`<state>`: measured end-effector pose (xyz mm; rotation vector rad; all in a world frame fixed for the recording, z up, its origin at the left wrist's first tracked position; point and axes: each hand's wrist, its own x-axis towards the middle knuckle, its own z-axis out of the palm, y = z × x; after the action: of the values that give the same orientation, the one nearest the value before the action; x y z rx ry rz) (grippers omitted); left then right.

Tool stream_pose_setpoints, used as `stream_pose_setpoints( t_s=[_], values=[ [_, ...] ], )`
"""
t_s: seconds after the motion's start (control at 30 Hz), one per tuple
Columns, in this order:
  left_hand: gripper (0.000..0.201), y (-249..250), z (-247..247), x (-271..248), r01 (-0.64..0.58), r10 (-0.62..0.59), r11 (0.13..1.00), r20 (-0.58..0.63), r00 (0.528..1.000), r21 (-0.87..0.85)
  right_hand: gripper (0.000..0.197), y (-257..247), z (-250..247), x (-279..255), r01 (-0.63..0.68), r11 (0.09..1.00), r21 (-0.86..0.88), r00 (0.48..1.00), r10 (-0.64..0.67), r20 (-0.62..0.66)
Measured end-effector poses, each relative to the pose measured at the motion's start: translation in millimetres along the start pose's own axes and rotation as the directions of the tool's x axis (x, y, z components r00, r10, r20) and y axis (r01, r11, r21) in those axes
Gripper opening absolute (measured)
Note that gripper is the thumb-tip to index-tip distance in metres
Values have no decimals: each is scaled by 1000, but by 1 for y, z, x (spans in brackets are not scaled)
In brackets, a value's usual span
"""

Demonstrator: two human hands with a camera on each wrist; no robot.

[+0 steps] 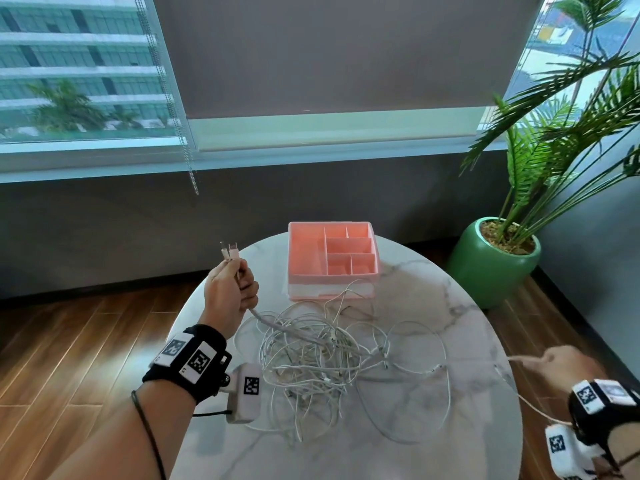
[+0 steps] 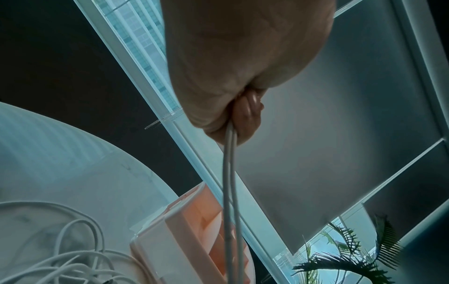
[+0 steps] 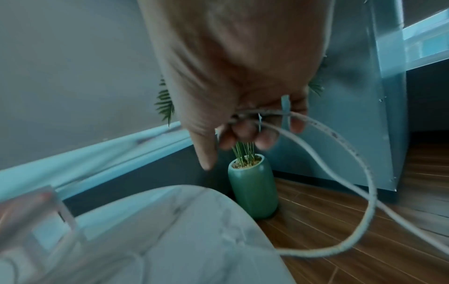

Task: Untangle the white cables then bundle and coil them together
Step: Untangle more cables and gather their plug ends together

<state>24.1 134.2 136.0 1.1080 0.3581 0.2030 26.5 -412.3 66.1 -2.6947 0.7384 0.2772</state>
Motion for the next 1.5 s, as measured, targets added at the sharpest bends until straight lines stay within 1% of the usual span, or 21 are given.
stream_pose_setpoints(
  t_s=[0.07, 0.1, 0.17, 0.23, 0.33, 0.4, 0.47, 0.53, 0.6, 0.73, 0.77, 0.83, 0.87, 0.9, 1.0, 1.03, 1.1, 1.2, 1.3, 1.4, 1.5],
  values=[
    [35, -2, 4, -2, 14, -14, 1000, 30, 999, 4, 26, 3, 19, 0, -7, 997, -78, 984, 21, 175],
    [35, -3, 5, -3, 21, -21, 1000, 38, 999, 6, 19, 1, 27, 1, 4, 994, -112, 963, 26, 267],
    [35, -5, 10, -5, 42, -42, 999, 56, 998, 12, 20, -13, 40, 3, 62, 984, -168, 916, 11, 402],
    [35, -6, 14, -8, 78, -79, 997, 79, 994, 23, 27, -41, 46, 6, 159, 973, -165, 886, -67, 458],
    [34, -9, 20, -12, 124, -130, 991, 120, 984, 56, 23, -106, 37, -11, 367, 927, -81, 840, -293, 457],
    [33, -11, 24, -15, 136, -146, 987, 133, 980, 80, 11, -149, 31, -26, 476, 878, 37, 801, -451, 394],
    [33, -15, 24, -16, 134, -148, 985, 134, 980, 107, 8, -185, 34, -38, 542, 831, 128, 764, -550, 338],
    [31, -20, 23, -17, 135, -153, 981, 127, 980, 139, 12, -211, 44, -48, 595, 787, 160, 712, -609, 350],
    [29, -26, 21, -18, 138, -159, 976, 122, 980, 168, 8, -231, 58, -59, 639, 748, 179, 660, -653, 373],
    [27, -35, 14, -19, 156, -177, 973, 113, 978, 171, 5, -257, 87, -78, 726, 630, 276, 548, -772, 321],
    [27, -36, 11, -19, 156, -176, 973, 108, 978, 173, 7, -261, 94, -81, 756, 591, 281, 508, -801, 317],
    [27, -37, 8, -19, 152, -171, 972, 95, 981, 180, 9, -268, 110, -90, 813, 539, 220, 437, -815, 380],
    [27, -37, 7, -19, 152, -169, 972, 87, 982, 178, 9, -270, 118, -93, 830, 535, 157, 431, -794, 430],
    [27, -36, 6, -19, 152, -167, 974, 79, 983, 171, 9, -269, 127, -95, 841, 537, 67, 452, -765, 458],
    [27, -32, 5, -19, 144, -155, 979, 65, 986, 143, 16, -266, 150, -90, 793, 573, -206, 595, -658, 461],
    [27, -31, 4, -19, 139, -149, 981, 71, 986, 135, 18, -264, 156, -86, 747, 623, -230, 650, -613, 450],
    [26, -28, 4, -22, 133, -145, 983, 91, 985, 127, 23, -263, 166, -85, 656, 734, -178, 718, -533, 448],
    [26, -25, 7, -25, 133, -146, 986, 129, 981, 104, 33, -259, 181, -86, 551, 832, -70, 790, -492, 366],
    [26, -21, 4, -27, 120, -133, 988, 149, 980, 95, 36, -258, 190, -98, 482, 867, -127, 853, -430, 296],
    [25, -18, 2, -28, 112, -127, 989, 157, 979, 97, 30, -258, 198, -99, 439, 881, -175, 884, -388, 261],
    [25, -15, -3, -30, 101, -114, 990, 149, 982, 98, 30, -260, 198, -102, 422, 890, -173, 894, -377, 242]
  ],
)
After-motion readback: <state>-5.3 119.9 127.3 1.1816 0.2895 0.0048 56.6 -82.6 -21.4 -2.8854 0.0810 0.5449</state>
